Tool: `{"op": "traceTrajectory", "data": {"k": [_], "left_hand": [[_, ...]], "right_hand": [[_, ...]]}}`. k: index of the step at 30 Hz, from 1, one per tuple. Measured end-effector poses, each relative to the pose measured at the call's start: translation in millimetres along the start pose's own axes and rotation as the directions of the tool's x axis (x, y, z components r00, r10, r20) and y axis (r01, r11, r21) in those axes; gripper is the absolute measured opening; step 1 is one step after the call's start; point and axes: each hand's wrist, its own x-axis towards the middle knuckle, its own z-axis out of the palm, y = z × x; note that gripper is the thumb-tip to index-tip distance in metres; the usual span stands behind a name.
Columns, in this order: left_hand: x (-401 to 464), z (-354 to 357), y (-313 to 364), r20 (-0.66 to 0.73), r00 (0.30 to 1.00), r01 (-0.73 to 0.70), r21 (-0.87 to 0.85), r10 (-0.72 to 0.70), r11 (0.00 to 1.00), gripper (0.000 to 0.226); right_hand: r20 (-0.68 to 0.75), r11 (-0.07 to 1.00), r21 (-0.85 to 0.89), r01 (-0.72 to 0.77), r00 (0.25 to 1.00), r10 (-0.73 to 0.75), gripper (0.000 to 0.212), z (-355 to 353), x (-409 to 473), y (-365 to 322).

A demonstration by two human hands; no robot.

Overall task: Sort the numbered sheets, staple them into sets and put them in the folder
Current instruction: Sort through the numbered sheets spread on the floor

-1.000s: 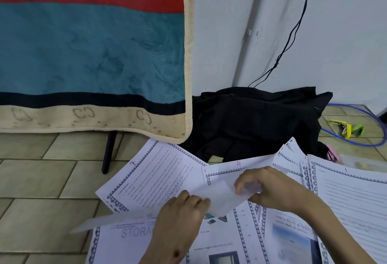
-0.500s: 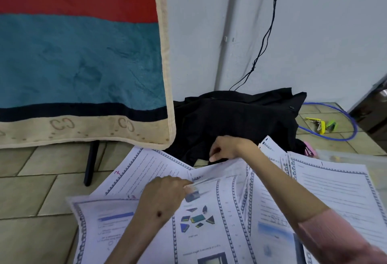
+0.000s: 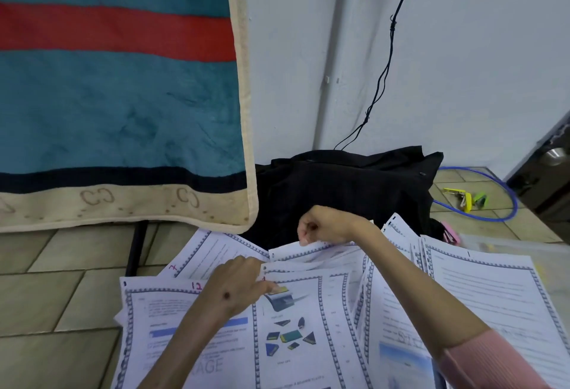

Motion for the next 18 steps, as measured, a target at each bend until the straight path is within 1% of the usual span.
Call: {"op": "traceTrajectory", "data": {"k": [2, 6, 8, 9, 10, 11, 12, 13, 15, 16, 18], "left_hand": [[2, -1, -1, 0.001, 1.0, -0.002, -0.03, 0.002, 1.0, 0.05], [13, -4, -7, 0.09, 0.995, 0.044, -0.138, -0.032, 0.989, 0.046], [22, -3, -13, 0.149, 0.987, 0.084, -0.225, -0.051, 0.971, 0.045], [27, -2, -17, 0.162, 0.986, 0.088, -0.26, -0.047, 0.962, 0.051], [32, -1, -22, 0.183, 0.982, 0.101, -0.289, -0.048, 0.952, 0.062], [35, 0, -26, 0.194, 0.98, 0.092, -0.313, -0.031, 0.945, 0.076], [38, 2, -28, 0.195, 0.981, 0.079, -0.333, -0.014, 0.94, 0.09], [41, 4, -27, 0.199, 0.98, 0.071, -0.353, 0.001, 0.933, 0.095], [38, -3, -17, 0.203, 0.979, 0.069, -0.365, 0.007, 0.928, 0.079], [37, -4, -14, 0.204, 0.979, 0.076, -0.343, -0.005, 0.936, 0.077], [41, -1, -14, 0.195, 0.98, 0.079, -0.275, -0.024, 0.958, 0.082]], "right_hand": [[-0.08, 0.998, -0.019, 0.054, 0.995, -0.055, 0.033, -11, -5, -14], [-0.221, 0.984, -0.002, 0.176, 0.96, -0.172, 0.03, -38, -21, -50], [-0.289, 0.975, -0.014, 0.222, 0.933, -0.217, 0.021, -51, -29, -67], [-0.324, 0.971, -0.011, 0.239, 0.918, -0.23, 0.014, -57, -35, -75], [-0.358, 0.968, -0.013, 0.252, 0.902, -0.24, 0.006, -63, -41, -83], [-0.395, 0.964, -0.034, 0.264, 0.883, -0.255, 0.003, -69, -47, -91], [-0.431, 0.96, -0.069, 0.272, 0.86, -0.275, 0.008, -76, -54, -99], [-0.461, 0.953, -0.106, 0.283, 0.836, -0.299, 0.011, -82, -61, -107], [-0.52, 0.938, -0.149, 0.313, 0.782, -0.344, 0.011, -94, -81, -123], [-0.549, 0.928, -0.172, 0.33, 0.75, -0.369, 0.011, -98, -91, -132], [-0.605, 0.907, -0.242, 0.346, 0.676, -0.42, 0.011, -106, -115, -147]]}}
